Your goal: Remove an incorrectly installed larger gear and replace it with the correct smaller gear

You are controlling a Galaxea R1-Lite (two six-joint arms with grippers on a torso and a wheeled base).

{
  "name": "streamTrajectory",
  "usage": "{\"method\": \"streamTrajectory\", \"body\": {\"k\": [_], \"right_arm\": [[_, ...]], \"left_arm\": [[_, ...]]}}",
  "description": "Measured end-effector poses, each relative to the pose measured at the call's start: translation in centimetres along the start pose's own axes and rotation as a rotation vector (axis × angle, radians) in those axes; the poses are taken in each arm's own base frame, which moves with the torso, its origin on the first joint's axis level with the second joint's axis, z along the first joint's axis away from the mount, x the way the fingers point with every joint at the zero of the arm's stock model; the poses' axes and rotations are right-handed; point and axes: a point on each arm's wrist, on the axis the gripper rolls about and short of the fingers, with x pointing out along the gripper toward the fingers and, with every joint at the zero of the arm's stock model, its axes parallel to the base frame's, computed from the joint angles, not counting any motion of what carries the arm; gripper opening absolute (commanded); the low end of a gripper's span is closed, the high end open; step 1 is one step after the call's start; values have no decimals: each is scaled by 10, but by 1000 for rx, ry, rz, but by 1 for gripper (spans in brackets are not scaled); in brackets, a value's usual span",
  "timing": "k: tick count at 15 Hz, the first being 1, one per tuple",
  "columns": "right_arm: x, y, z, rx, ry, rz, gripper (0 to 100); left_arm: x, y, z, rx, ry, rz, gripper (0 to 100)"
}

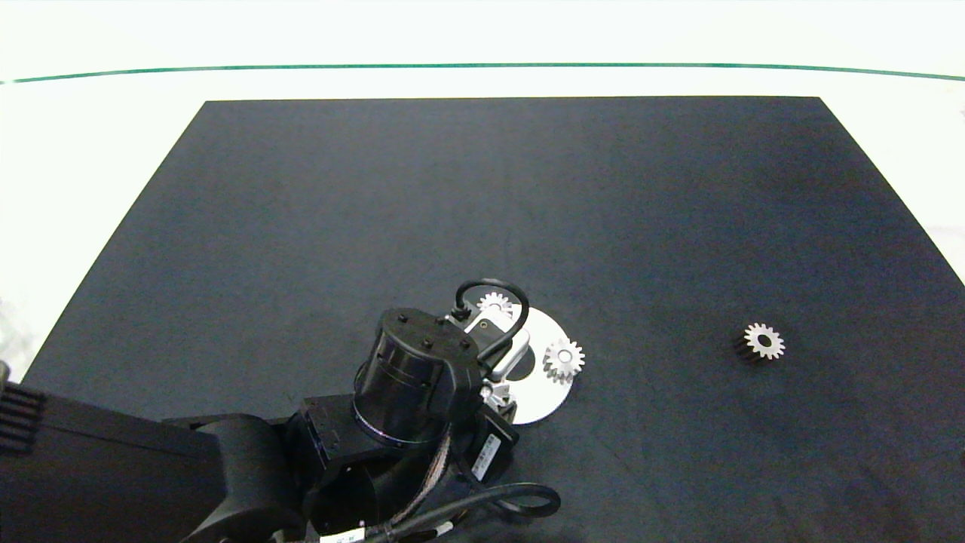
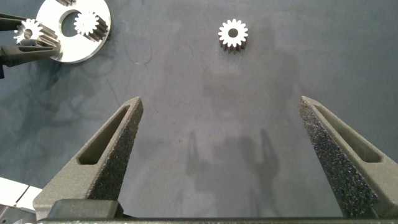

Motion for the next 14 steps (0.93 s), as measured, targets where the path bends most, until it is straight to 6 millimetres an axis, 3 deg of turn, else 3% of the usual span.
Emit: {"method": "streamTrajectory", "body": {"k": [12, 14], "right_arm": [[-1, 0, 2, 0, -18, 6, 100], [-1, 3, 2, -1, -17, 155, 100]], "left_arm": [[-23, 13, 10, -4, -24, 15, 10], [-27, 20, 12, -14, -38, 32, 10]]}}
